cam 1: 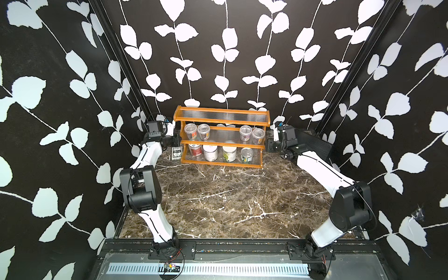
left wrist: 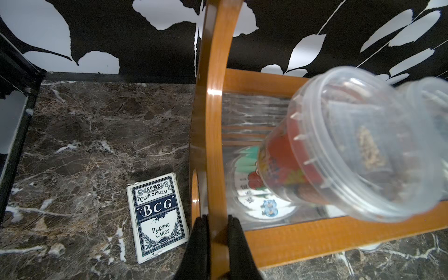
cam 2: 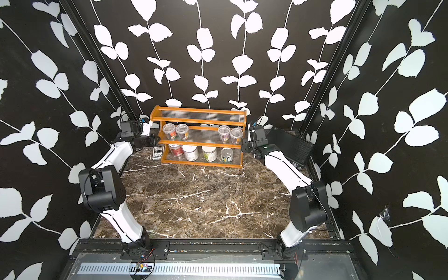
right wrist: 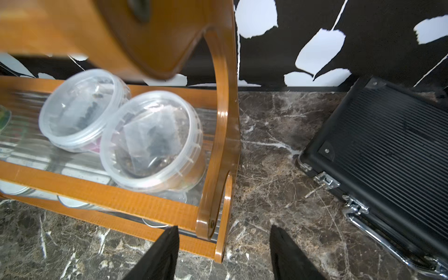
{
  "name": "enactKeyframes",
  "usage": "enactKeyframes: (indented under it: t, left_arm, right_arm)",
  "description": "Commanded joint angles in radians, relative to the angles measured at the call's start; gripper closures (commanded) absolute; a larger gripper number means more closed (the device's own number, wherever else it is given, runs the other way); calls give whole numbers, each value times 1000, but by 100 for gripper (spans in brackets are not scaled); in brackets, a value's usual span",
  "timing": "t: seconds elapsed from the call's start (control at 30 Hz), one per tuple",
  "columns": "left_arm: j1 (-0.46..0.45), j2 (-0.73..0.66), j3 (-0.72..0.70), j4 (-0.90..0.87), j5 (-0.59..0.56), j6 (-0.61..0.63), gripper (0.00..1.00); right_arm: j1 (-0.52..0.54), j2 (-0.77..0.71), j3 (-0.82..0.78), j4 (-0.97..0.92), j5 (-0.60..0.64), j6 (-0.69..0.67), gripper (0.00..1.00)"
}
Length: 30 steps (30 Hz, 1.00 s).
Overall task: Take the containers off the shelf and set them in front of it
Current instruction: Move the shelf to the center of the board.
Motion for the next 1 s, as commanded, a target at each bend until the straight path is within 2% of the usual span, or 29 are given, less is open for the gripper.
enactKeyframes:
  t: [0.0, 0.3, 0.6, 0.97]
  left_arm:
    - [-6, -23, 2, -17, 52, 15, 99]
    - [-7, -56, -35, -19, 51, 18, 99]
    - [-9, -82, -54, -25, 59, 19, 100]
    - [-40, -156, -135, -22, 57, 8, 100]
  right_arm:
    - [9, 36, -10, 32, -22, 15, 39]
    - [21, 95, -15, 62, -24, 13, 51]
    - [20, 103, -19, 119, -18, 15, 78]
    - [19, 29, -116, 148, -12, 16, 92]
